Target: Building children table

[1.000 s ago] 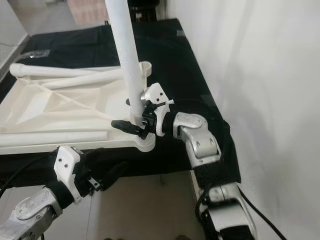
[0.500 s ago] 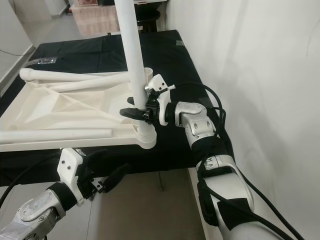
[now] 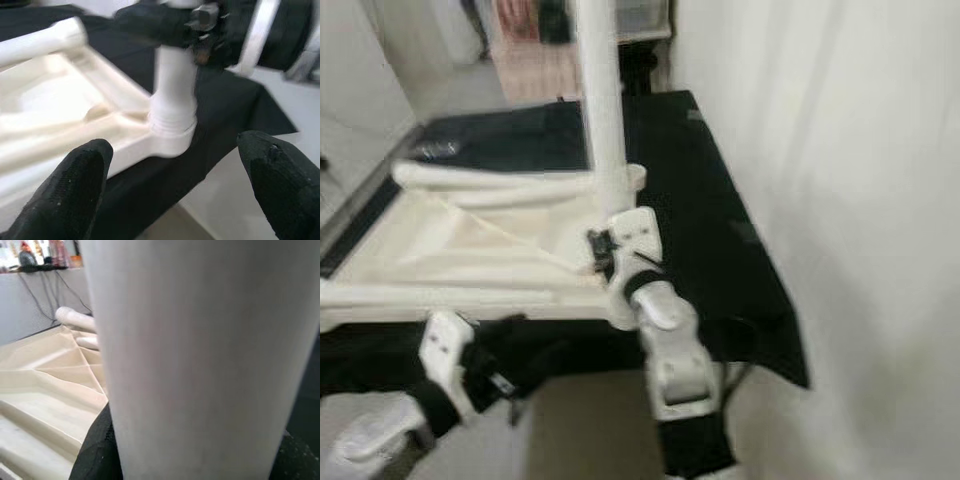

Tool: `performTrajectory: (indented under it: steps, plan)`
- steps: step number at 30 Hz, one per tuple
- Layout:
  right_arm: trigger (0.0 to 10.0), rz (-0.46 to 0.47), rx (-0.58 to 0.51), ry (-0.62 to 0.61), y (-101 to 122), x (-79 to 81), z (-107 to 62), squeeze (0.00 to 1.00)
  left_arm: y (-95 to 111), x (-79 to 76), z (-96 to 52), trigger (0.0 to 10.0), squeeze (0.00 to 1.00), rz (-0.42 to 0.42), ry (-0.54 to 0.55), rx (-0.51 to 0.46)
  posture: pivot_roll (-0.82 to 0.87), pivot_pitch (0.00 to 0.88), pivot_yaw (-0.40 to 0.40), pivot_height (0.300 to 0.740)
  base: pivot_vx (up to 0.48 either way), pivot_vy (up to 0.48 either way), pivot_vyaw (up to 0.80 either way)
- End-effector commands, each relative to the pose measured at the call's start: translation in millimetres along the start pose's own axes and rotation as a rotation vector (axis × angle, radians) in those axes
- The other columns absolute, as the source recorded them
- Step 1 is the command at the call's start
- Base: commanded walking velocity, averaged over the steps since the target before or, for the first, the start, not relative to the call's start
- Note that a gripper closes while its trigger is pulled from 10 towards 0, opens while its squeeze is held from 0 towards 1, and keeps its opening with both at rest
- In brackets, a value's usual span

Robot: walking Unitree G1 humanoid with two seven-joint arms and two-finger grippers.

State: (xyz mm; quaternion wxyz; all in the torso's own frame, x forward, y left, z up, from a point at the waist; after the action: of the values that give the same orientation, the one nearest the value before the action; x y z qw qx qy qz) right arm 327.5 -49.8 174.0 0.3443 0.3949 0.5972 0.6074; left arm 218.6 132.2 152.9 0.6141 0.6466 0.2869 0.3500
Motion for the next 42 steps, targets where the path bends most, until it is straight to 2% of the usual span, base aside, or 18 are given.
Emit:
performTrajectory:
  steps: [1,2,3,4,5,8,10,11,12,17,20,24,25,26,38,40,41,42]
  plan:
    - [4.7,0.026,0.145,-0.004,-32.6,0.3,7.7,0.00,-3.8,2.2,-0.9,10.0,0.00,0.006,-0.012,0.026,-0.04,0.101,0.084,0.740,0.000,0.000,0.00]
    - [10.0,0.023,0.146,0.005,-30.4,0.7,10.0,0.00,-3.6,2.3,-0.6,10.0,0.00,0.009,-0.009,0.024,-0.03,0.100,0.079,0.740,0.000,0.000,0.00]
    - [10.0,0.025,0.148,0.007,-28.9,1.5,10.6,0.00,-3.4,2.2,-0.4,10.0,0.00,0.011,-0.006,0.022,-0.03,0.100,0.079,0.740,0.000,0.000,0.00]
    - [10.0,0.041,0.134,0.078,-23.7,5.6,13.6,1.00,-3.3,2.8,-0.3,10.0,0.00,0.013,0.008,0.018,-0.03,0.094,0.076,0.740,0.000,0.000,0.00]
    - [10.0,0.071,0.107,0.173,-13.8,10.8,17.8,1.00,-3.3,3.6,0.3,10.0,0.00,0.014,0.025,0.014,-0.02,0.090,0.073,0.740,0.000,0.000,0.00]
    - [10.0,0.080,0.088,0.231,-5.3,11.3,21.3,1.00,-3.5,3.6,1.2,10.0,0.00,0.015,0.030,0.014,-0.02,0.089,0.071,0.740,0.000,0.000,0.00]
    - [10.0,0.077,0.069,0.339,4.4,9.9,24.4,1.00,-3.9,3.6,1.6,10.0,0.00,0.014,0.030,0.014,-0.01,0.085,0.070,0.740,0.000,0.000,0.00]
    - [10.0,0.069,0.063,0.428,10.2,8.6,24.7,0.22,-4.6,3.7,2.1,10.0,0.00,0.012,0.030,0.014,-0.01,0.074,0.068,0.740,0.000,0.000,0.00]
    - [10.0,0.037,0.060,0.566,17.8,6.0,23.6,0.00,-5.3,3.8,3.0,10.0,0.00,0.011,0.028,0.014,-0.01,0.073,0.068,0.740,0.000,0.000,0.00]
    - [10.0,0.002,0.077,0.708,26.6,-10.1,26.6,0.00,-6.3,3.3,4.8,10.0,0.00,0.010,0.024,0.013,-0.01,0.064,0.067,0.740,0.000,0.000,0.00]
    - [10.0,-0.046,0.167,0.775,22.1,-24.2,28.7,0.00,-7.0,2.8,5.8,10.0,0.00,0.009,0.026,0.012,0.00,0.058,0.062,0.740,0.000,0.000,0.00]
    - [10.0,-0.012,0.176,0.696,24.3,-32.6,36.9,0.00,-7.0,2.0,6.8,10.0,0.00,0.008,0.028,0.010,-0.01,0.056,0.059,0.740,0.000,0.000,0.00]
    - [6.3,-0.009,0.182,0.688,24.3,-35.0,37.9,0.00,-6.9,1.3,7.5,10.0,0.00,0.008,0.029,0.008,0.00,0.056,0.051,0.740,0.000,0.000,0.00]
    - [0.0,-0.011,0.188,0.693,24.3,-37.4,37.9,0.00,-6.6,0.5,8.4,10.0,0.00,0.006,0.032,0.004,-0.01,0.057,0.047,0.740,0.000,0.000,0.00]
    - [0.0,0.001,0.143,0.681,26.7,-62.8,24.2,0.00,-2.8,-4.0,10.0,10.0,0.00,-0.007,0.028,-0.019,-0.03,0.085,0.035,0.740,0.000,0.000,0.00]
    - [0.0,0.018,0.156,0.598,17.6,-66.5,17.9,0.00,-2.8,-4.4,8.7,10.0,0.00,-0.009,0.028,-0.020,-0.03,0.087,0.026,0.740,0.000,0.000,0.00]
    - [0.0,0.070,0.154,0.185,-6.1,-60.2,19.4,0.00,-3.1,-3.5,7.4,10.0,0.00,-0.010,0.029,-0.019,-0.04,0.085,0.015,0.740,0.000,0.000,0.00]
    - [0.0,0.070,0.154,0.185,-6.1,-60.2,19.4,0.00,-3.1,-3.5,7.4,10.0,0.00,-0.010,0.029,-0.019,-0.04,0.085,0.015,0.740,0.000,0.000,0.00]
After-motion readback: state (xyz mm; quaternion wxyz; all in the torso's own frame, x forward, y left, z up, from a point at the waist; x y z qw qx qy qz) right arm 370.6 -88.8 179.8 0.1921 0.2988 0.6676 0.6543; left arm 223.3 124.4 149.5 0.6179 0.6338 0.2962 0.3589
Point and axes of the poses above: a point about 5 cm out from each wrist's last joint towards the gripper, its own z axis pointing out of the wrist towards the gripper, its own y axis along the axis of the wrist's last joint, x = y × z, the point moved 1 cm from there along z, pointing out of the wrist towards the gripper, and after that the axes turned 10 degrees about z, right-handed, at the moved point
